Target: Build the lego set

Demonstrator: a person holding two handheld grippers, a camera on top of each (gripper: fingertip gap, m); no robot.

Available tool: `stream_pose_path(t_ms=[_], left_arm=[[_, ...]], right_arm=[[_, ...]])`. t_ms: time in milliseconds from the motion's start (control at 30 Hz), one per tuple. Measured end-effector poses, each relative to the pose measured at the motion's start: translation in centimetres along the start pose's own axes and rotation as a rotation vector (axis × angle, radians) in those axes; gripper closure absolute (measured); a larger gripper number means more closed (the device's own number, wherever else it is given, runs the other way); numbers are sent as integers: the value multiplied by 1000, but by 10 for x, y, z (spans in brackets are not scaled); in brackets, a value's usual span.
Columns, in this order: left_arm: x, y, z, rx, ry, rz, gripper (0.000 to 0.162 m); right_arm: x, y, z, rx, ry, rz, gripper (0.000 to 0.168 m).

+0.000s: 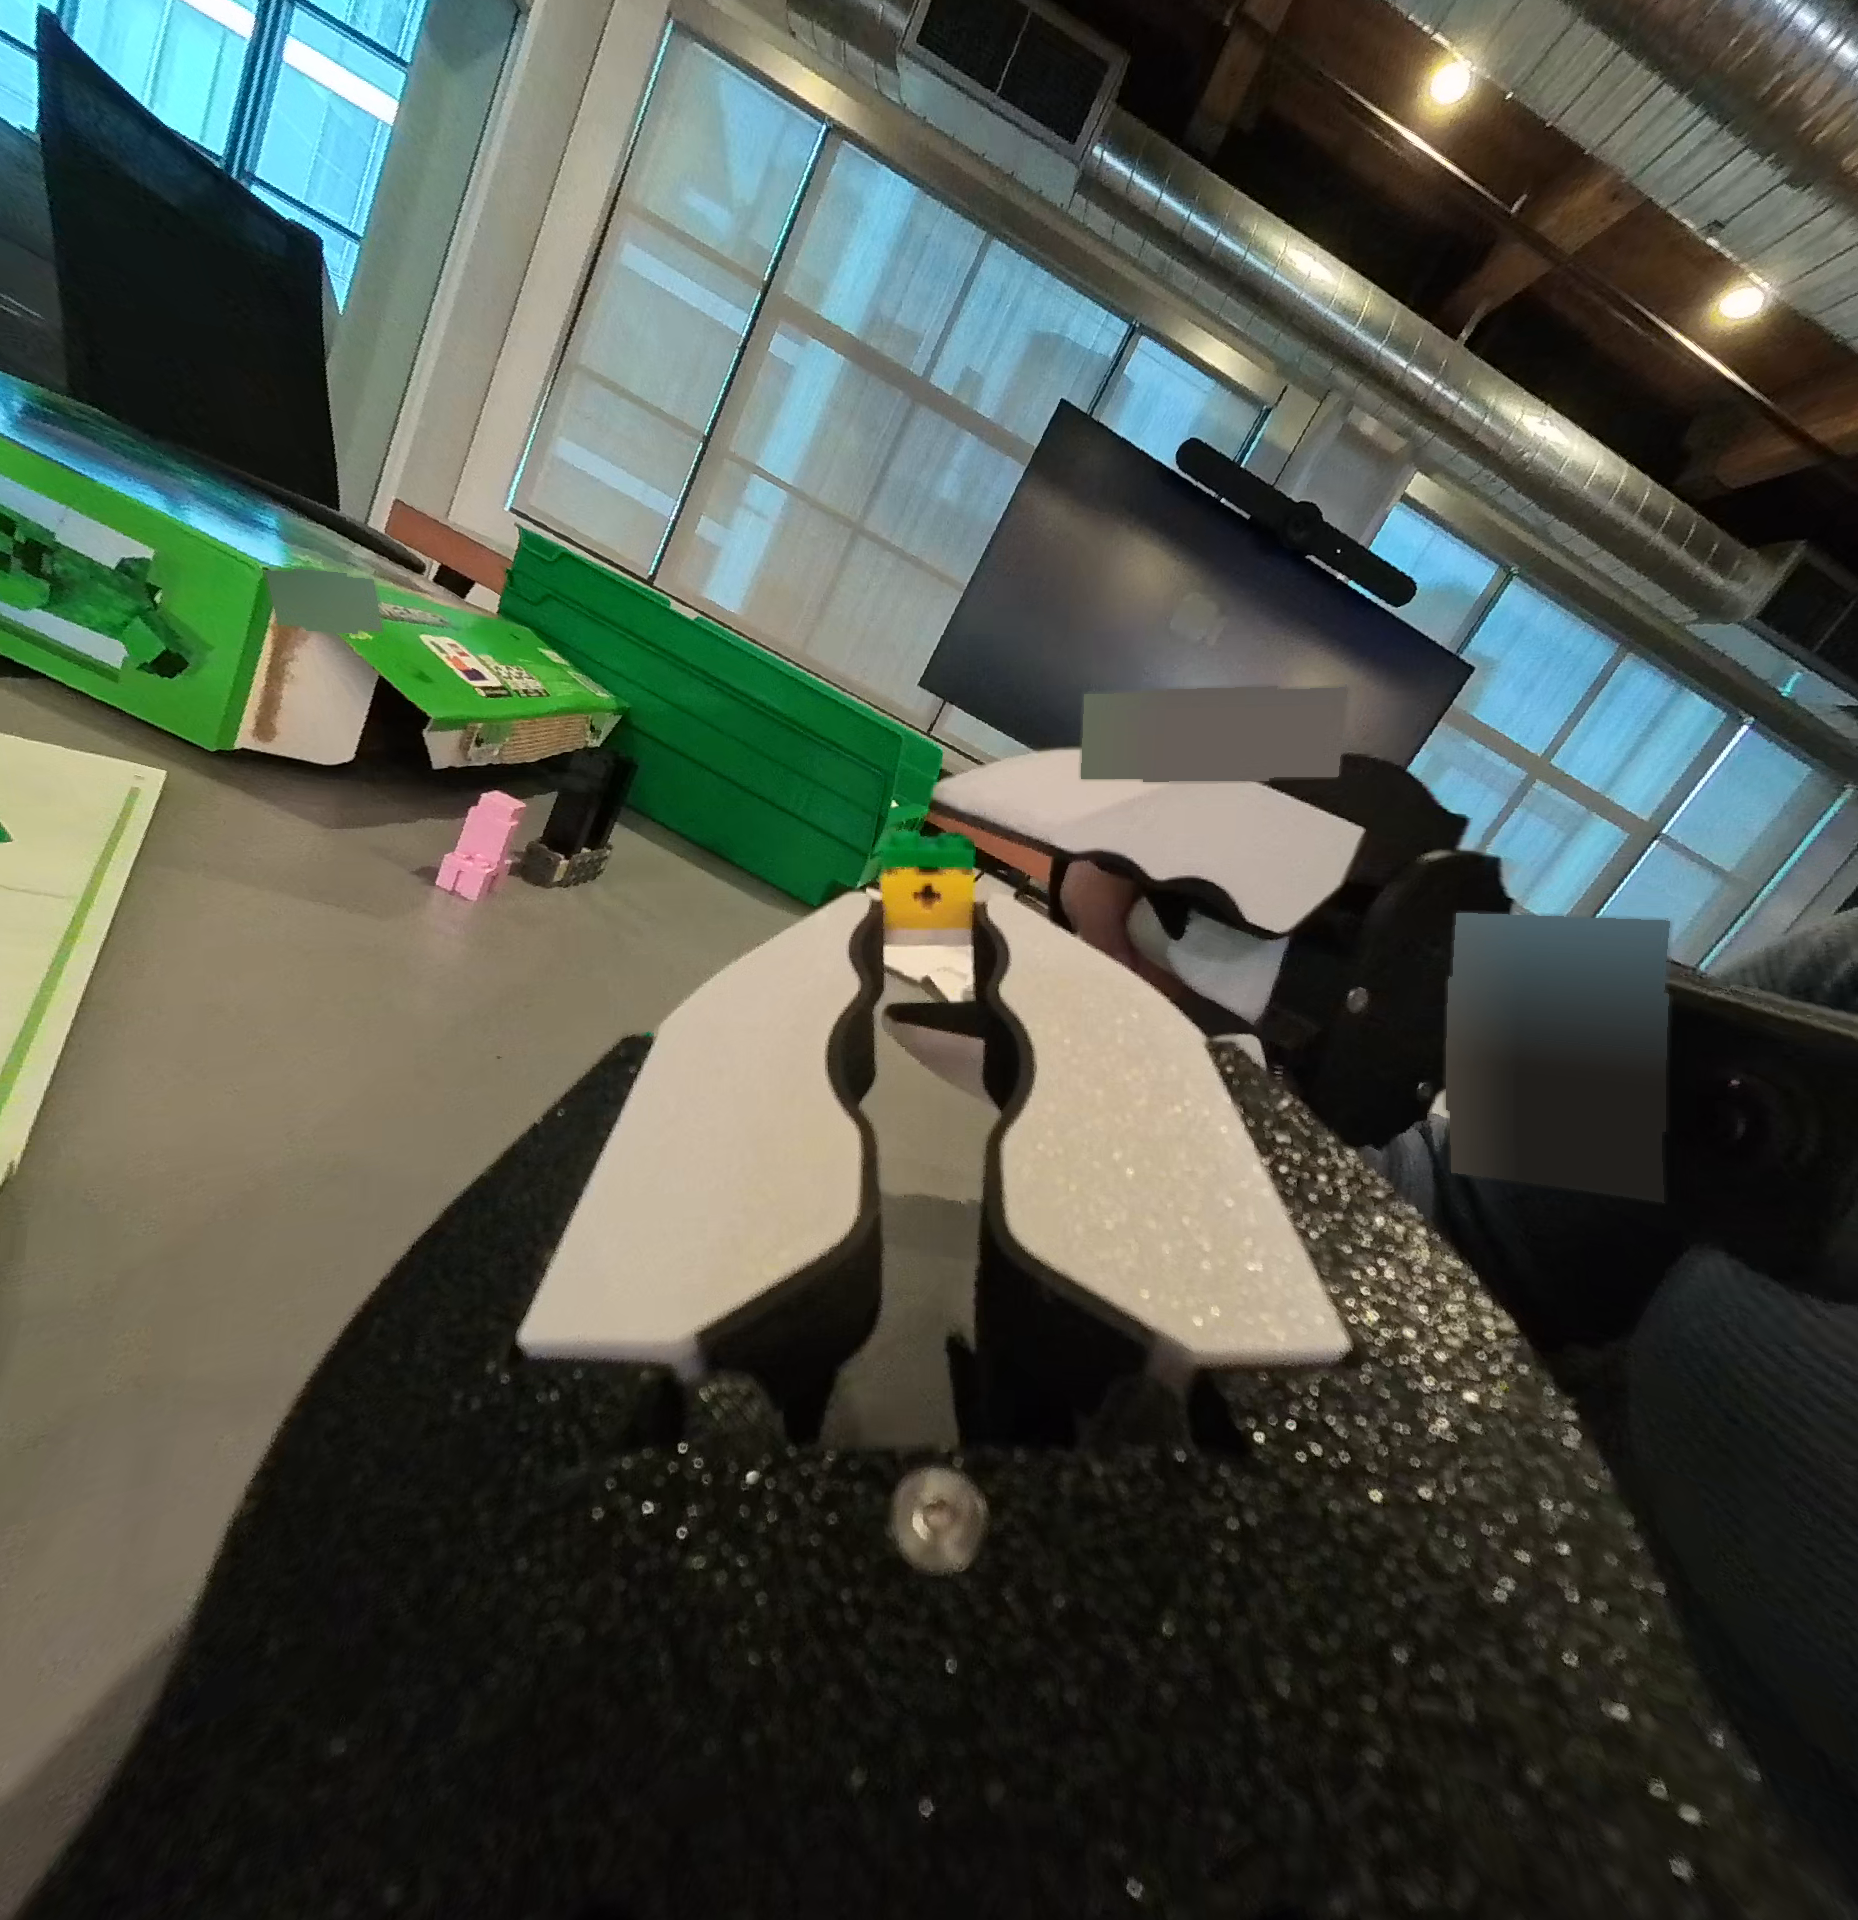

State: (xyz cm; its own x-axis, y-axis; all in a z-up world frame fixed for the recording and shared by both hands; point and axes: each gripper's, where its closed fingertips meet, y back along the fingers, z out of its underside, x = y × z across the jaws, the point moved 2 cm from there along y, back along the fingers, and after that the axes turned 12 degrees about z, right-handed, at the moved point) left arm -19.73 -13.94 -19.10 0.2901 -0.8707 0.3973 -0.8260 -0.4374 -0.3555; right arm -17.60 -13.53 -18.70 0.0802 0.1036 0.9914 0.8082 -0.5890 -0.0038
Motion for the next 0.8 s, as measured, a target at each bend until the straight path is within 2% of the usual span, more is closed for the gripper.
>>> stream_pose_path(t_ms=[467,800], left_arm=[[2,-3,4,-34,6,13,146],[2,0,0,18,21,29,146]], right_arm=[[2,1,1,20,-47,-14,147],[5,-2,-2,-27,-255,11,148]])
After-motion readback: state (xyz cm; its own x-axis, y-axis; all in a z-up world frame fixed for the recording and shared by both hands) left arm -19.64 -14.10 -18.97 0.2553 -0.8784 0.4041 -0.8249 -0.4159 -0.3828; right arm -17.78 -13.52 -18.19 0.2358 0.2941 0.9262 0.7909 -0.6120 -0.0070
